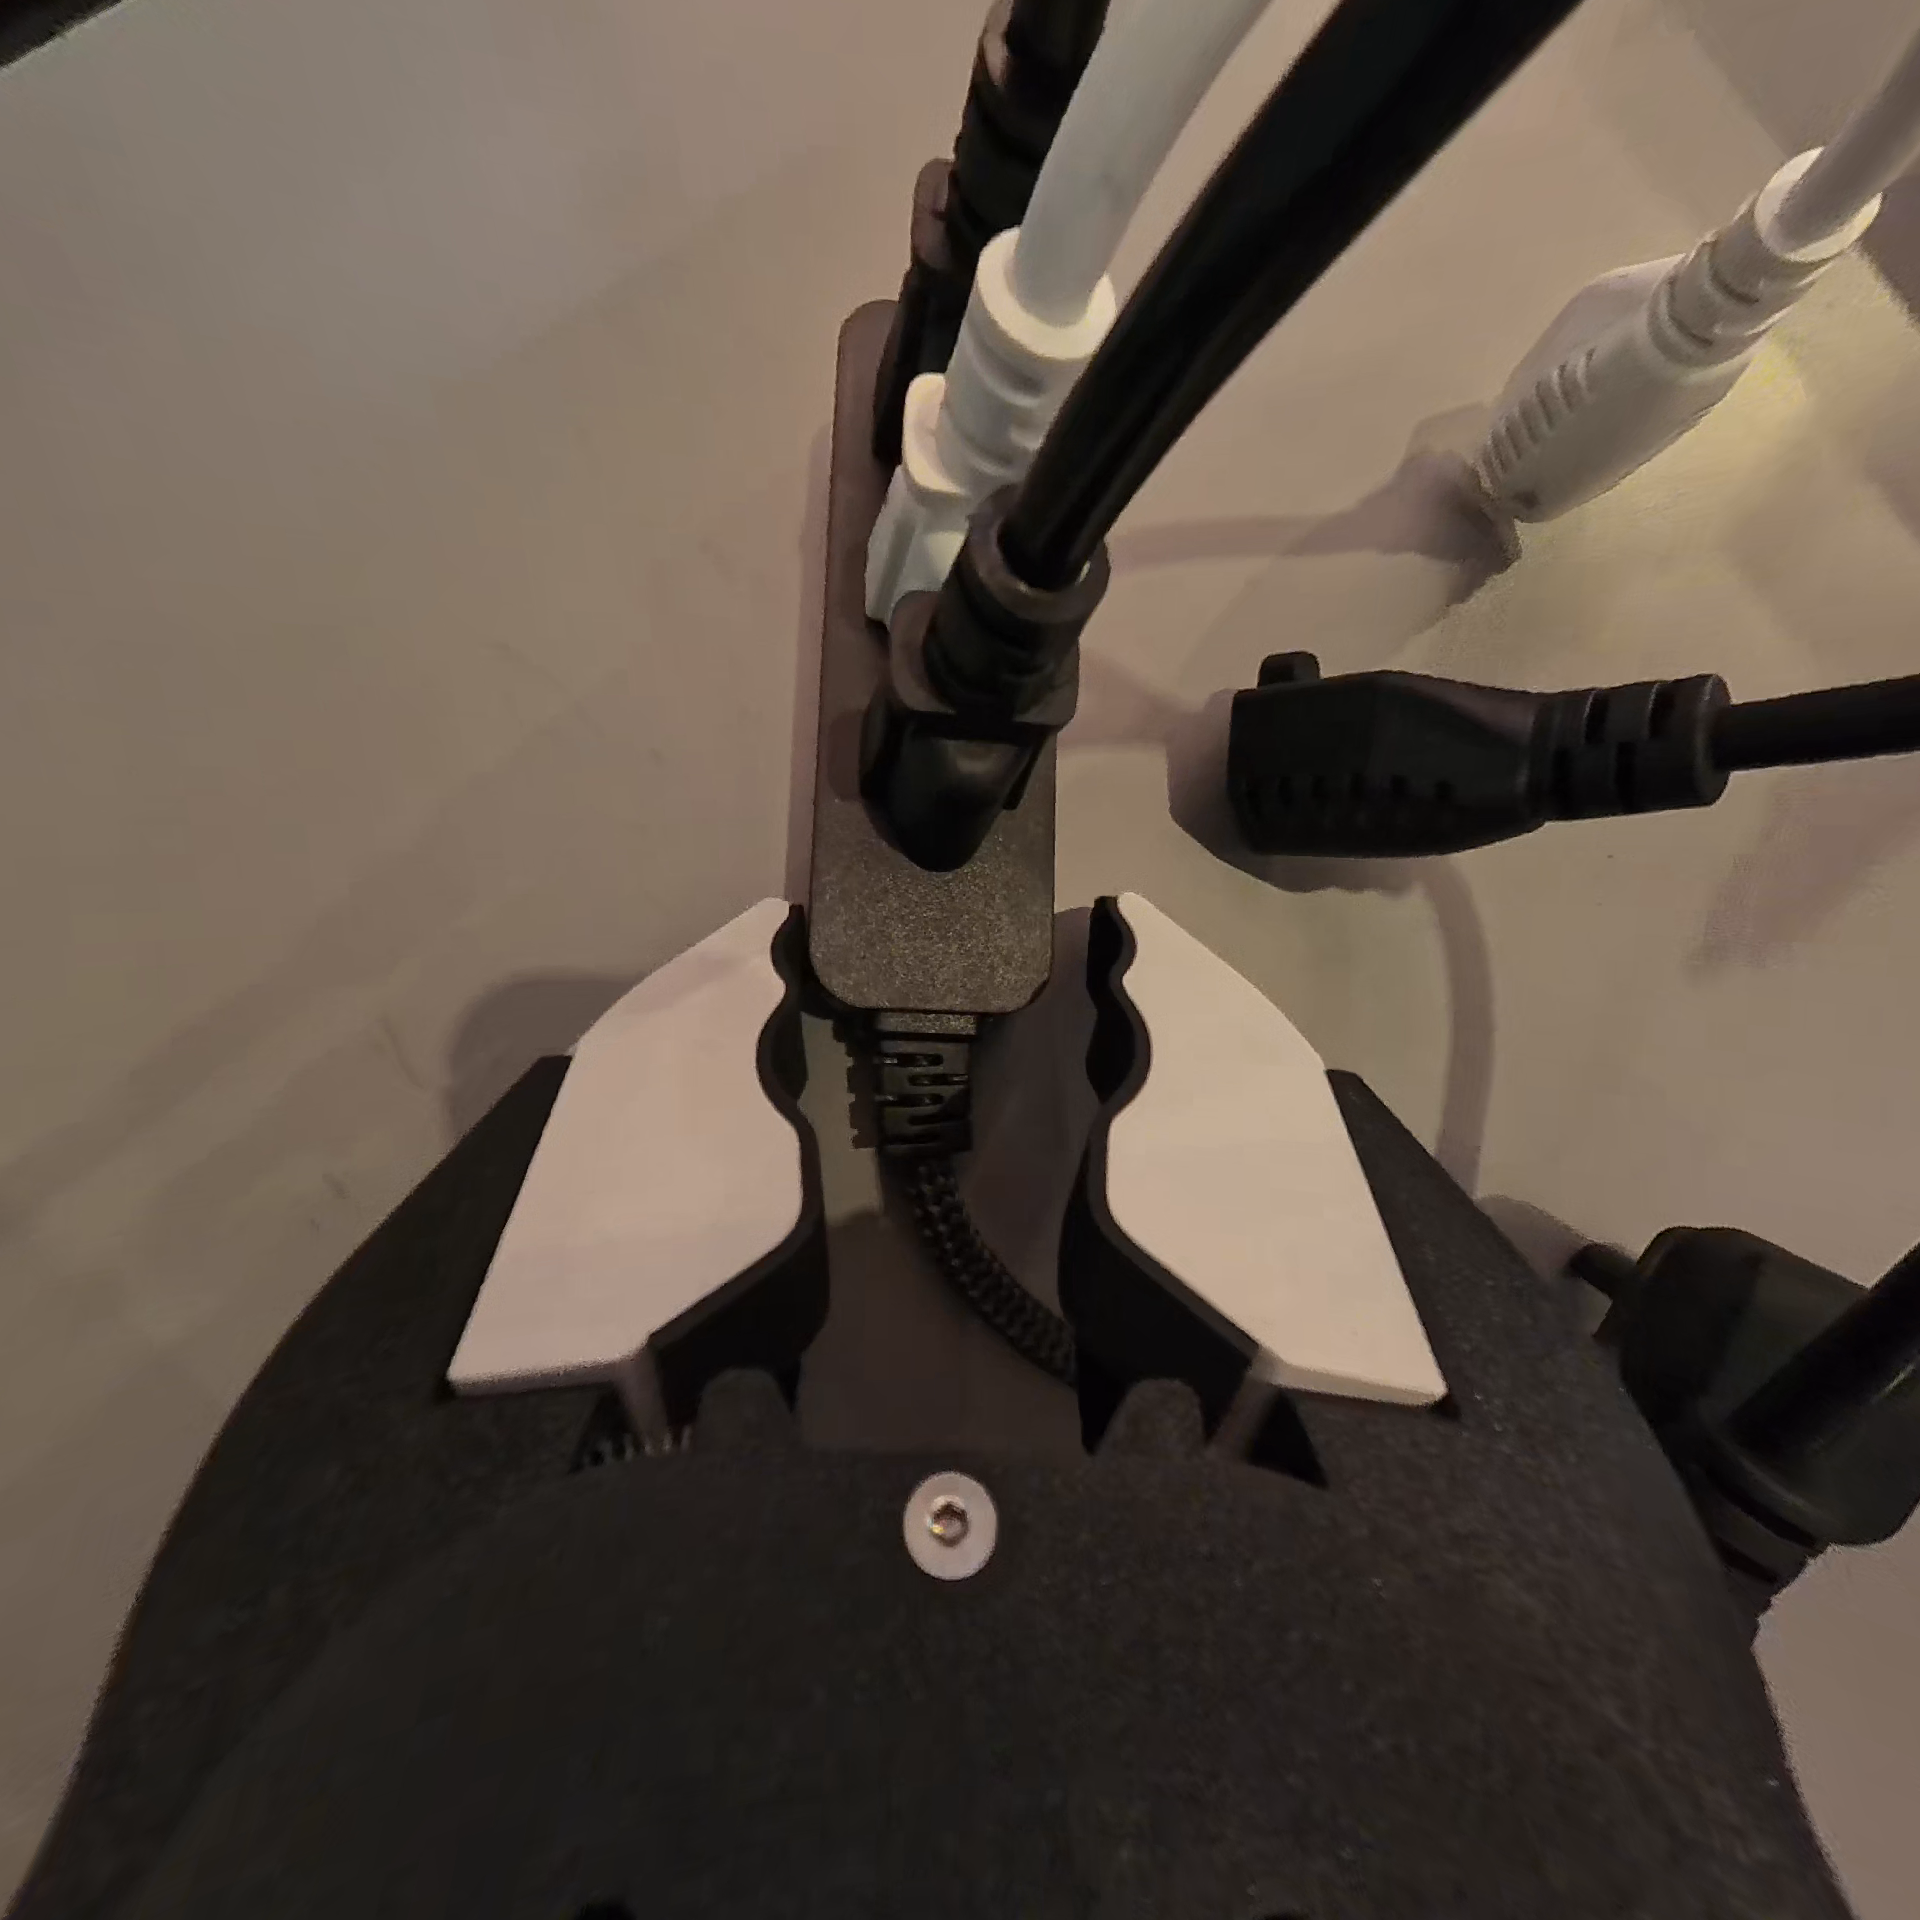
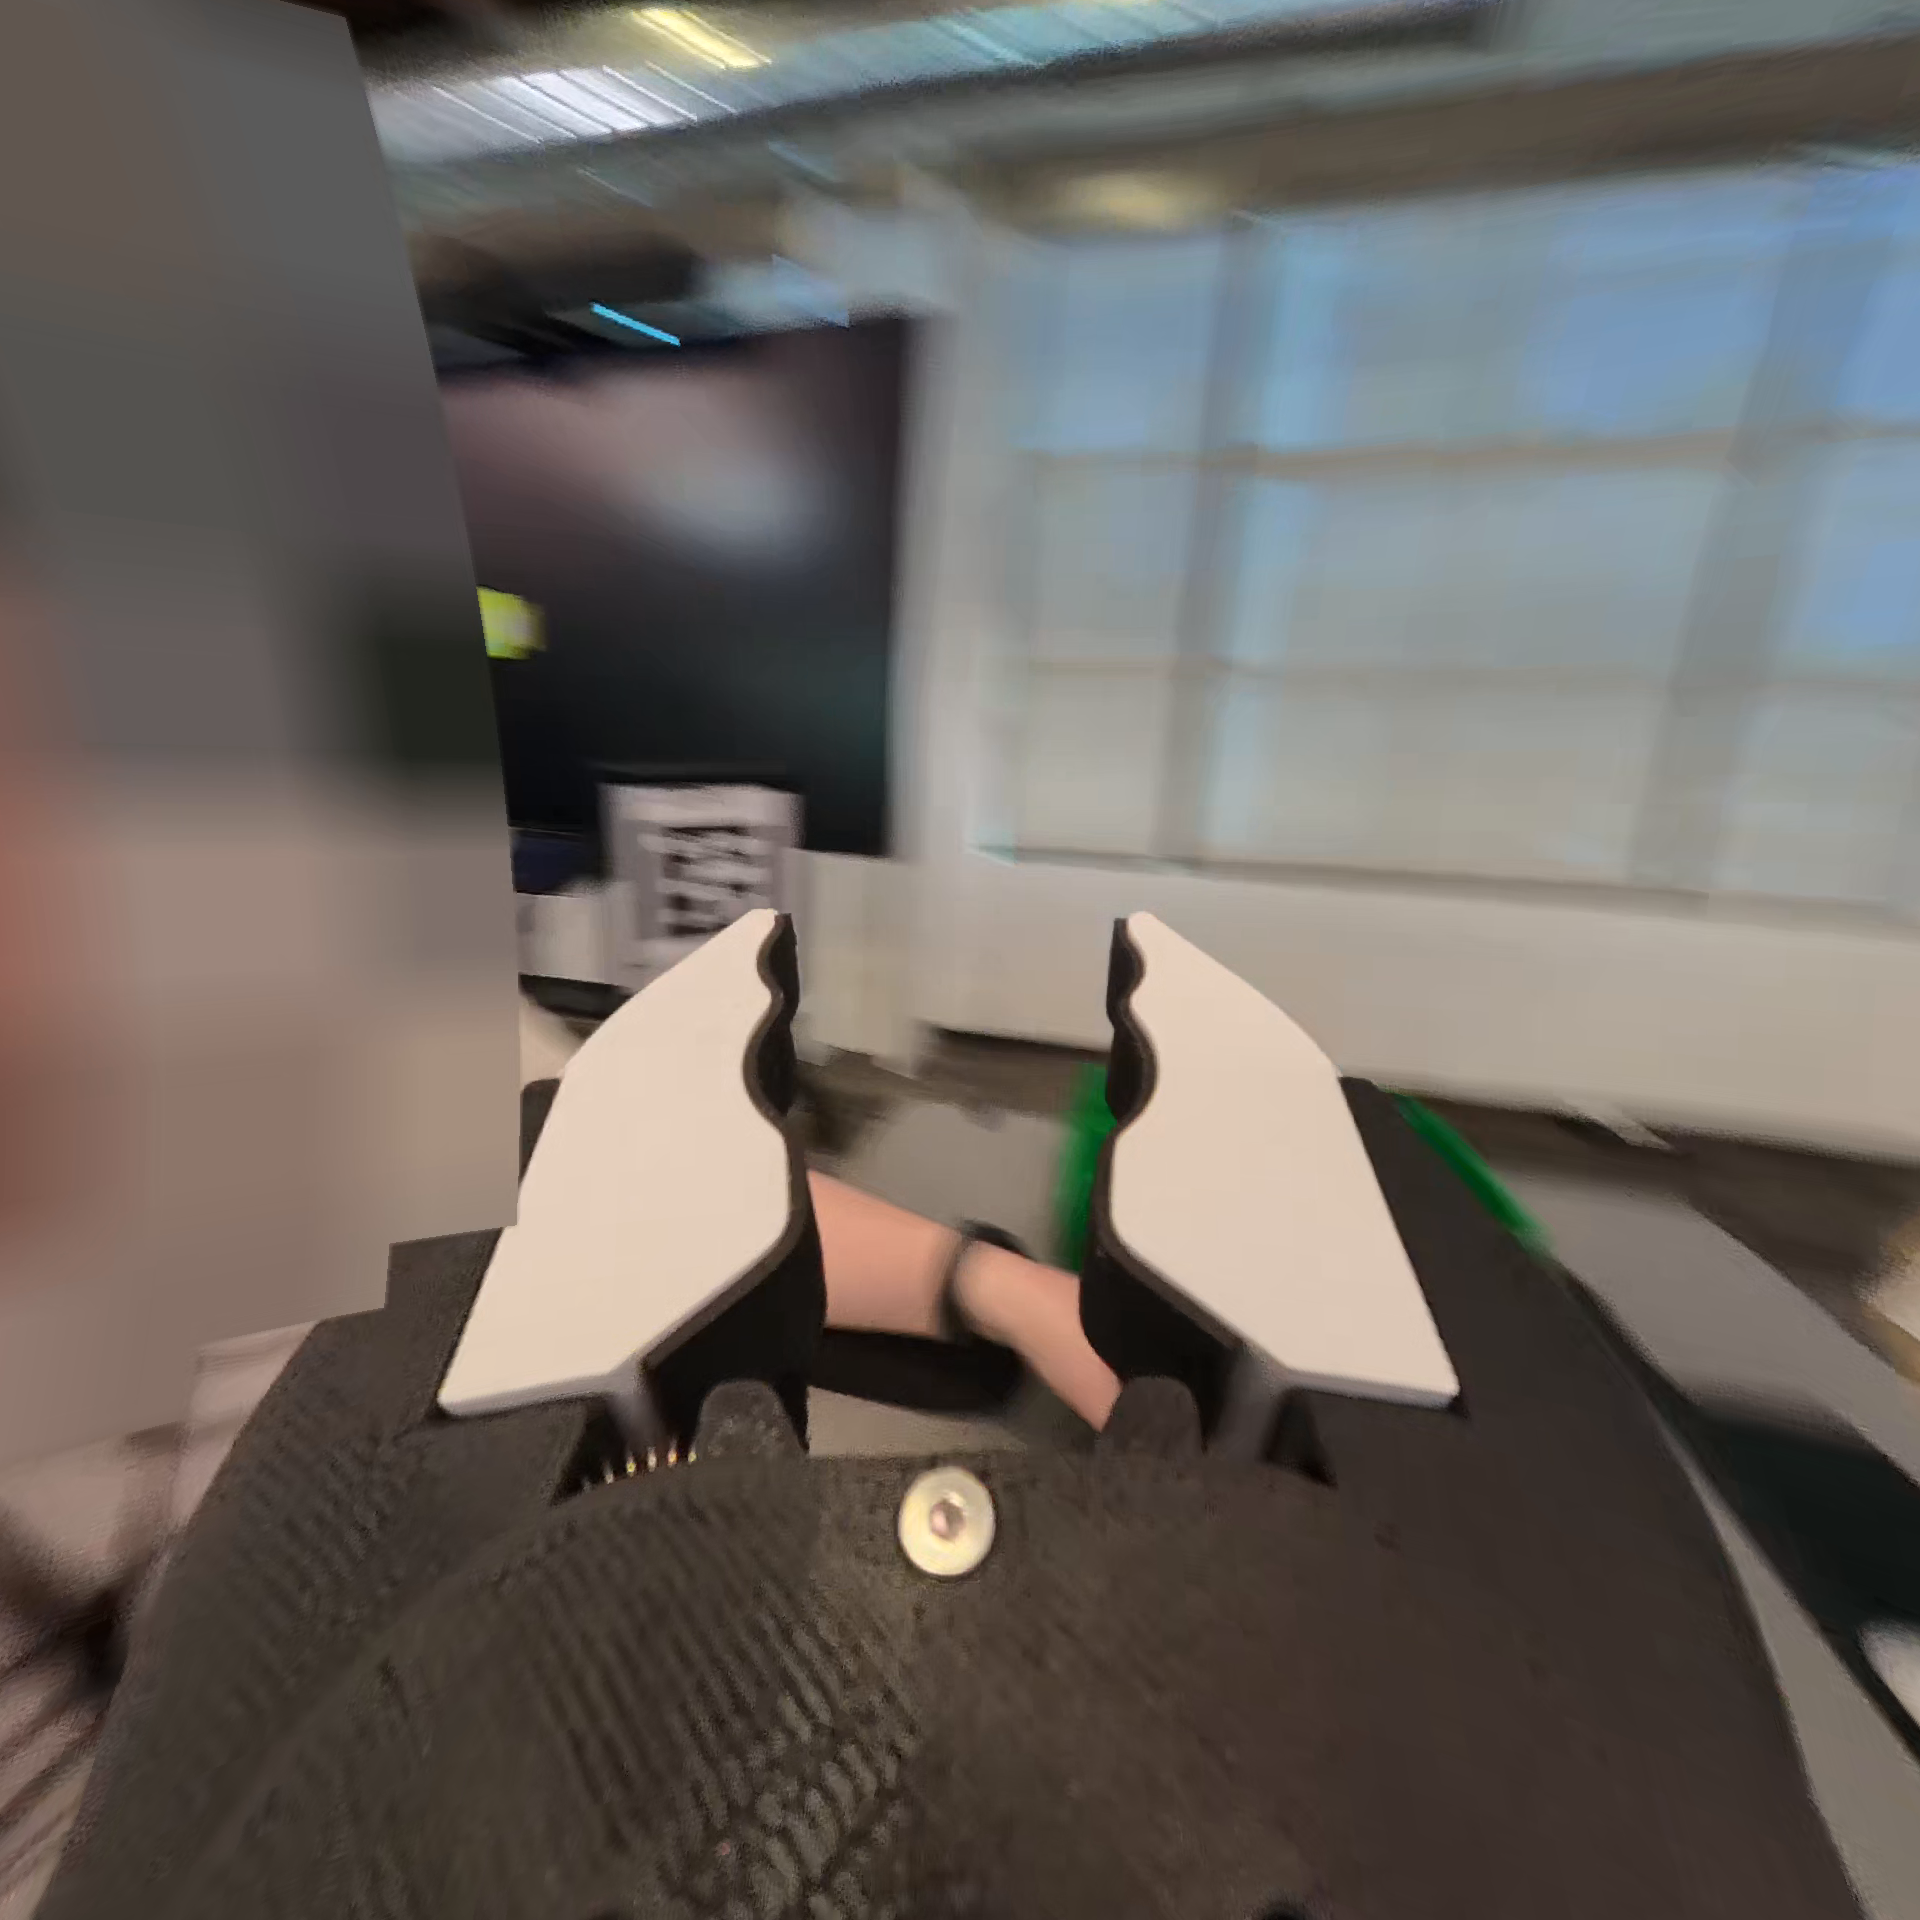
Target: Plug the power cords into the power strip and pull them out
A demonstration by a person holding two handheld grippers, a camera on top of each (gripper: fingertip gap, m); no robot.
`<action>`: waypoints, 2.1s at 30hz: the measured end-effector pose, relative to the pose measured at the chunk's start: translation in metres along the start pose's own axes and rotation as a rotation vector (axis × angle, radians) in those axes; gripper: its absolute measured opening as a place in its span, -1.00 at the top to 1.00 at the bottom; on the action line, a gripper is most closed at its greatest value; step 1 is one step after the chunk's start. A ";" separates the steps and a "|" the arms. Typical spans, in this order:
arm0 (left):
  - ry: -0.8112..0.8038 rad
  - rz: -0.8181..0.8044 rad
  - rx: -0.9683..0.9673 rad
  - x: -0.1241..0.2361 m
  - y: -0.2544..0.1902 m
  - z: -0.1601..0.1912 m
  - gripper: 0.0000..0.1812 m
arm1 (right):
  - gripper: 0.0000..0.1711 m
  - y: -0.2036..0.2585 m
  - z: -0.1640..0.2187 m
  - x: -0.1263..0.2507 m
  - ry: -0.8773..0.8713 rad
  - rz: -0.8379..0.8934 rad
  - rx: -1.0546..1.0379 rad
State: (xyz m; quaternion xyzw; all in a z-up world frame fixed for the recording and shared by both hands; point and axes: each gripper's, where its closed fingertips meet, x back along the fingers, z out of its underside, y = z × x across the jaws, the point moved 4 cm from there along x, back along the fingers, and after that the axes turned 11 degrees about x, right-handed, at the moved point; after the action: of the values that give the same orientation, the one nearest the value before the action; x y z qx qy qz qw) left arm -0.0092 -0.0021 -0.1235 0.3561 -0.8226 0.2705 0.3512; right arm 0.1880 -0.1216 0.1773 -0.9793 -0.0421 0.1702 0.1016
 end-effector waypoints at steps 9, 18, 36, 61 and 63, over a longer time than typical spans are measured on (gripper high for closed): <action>0.056 -0.016 0.007 0.005 -0.009 0.007 0.41 | 0.31 -0.021 0.057 -0.004 0.800 0.692 0.134; 0.172 -0.090 -0.095 0.011 -0.020 0.021 0.42 | 0.25 -0.044 0.133 0.009 1.278 0.760 0.050; 0.247 -0.111 -0.092 0.016 -0.034 0.031 0.47 | 0.18 -0.042 0.151 0.021 1.325 0.661 -0.078; -0.482 -0.503 -0.147 0.097 -0.026 -0.050 0.14 | 0.15 -0.073 0.196 0.029 1.495 0.614 0.173; -0.526 -0.584 -0.189 0.104 -0.024 -0.052 0.16 | 0.11 -0.068 0.196 0.025 1.476 0.586 0.145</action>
State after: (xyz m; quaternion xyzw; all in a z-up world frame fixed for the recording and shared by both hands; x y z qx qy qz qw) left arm -0.0225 -0.0214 -0.0072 0.5982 -0.7699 -0.0179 0.2218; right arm 0.1412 -0.0161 0.0032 -0.8014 0.3064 -0.5000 0.1178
